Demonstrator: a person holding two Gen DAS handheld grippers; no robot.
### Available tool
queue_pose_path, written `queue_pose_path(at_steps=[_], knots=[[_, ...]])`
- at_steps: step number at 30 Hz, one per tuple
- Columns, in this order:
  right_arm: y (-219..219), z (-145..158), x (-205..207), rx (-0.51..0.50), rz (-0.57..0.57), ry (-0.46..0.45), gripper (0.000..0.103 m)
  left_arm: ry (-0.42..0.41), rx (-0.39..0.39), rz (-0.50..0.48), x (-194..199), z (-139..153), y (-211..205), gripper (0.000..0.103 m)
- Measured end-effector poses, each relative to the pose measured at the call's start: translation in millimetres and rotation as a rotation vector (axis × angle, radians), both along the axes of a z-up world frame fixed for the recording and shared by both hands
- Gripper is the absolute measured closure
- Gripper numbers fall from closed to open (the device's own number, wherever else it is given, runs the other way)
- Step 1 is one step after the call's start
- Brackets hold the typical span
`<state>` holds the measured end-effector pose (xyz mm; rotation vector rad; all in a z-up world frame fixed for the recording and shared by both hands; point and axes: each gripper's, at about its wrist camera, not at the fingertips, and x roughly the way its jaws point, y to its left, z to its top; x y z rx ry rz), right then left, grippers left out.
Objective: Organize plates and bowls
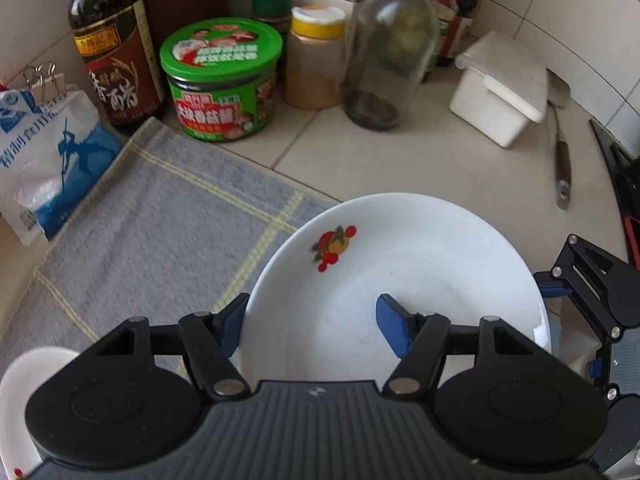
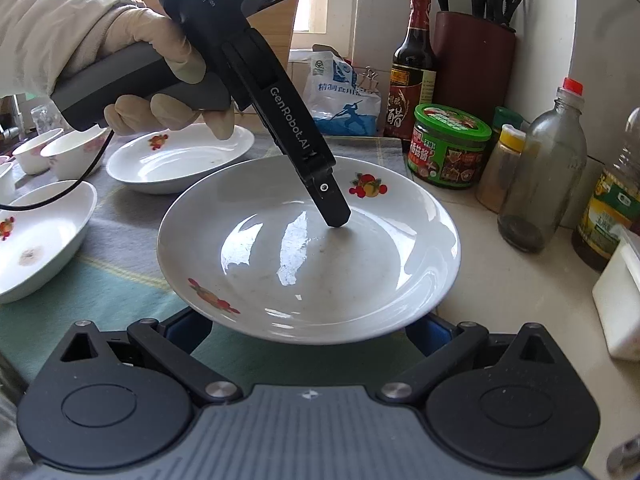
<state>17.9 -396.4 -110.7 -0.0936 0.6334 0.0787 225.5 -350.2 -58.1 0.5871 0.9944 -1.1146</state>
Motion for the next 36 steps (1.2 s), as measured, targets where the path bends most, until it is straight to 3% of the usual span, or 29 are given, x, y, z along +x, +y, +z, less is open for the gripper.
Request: queue_pose_path(at_steps=[11,30,36], knots=[[-13.5,-8.3,25.7,0.024,-0.003,0.01,0.0,-0.007,-0.009,0.013,20.1,-10.8,-9.0,0.037],[-15.4,-13.0,33.9,0.013,-0.012,0.027,0.0,0.006,-0.031,0.038,29.8,-20.4,-12.7,0.036],[-13.6,-10.4,31.4,0.005,-0.02,0.038,0.0,-0.054,-0.061,0.096,24.6,-9.4,-3.4,0.023]])
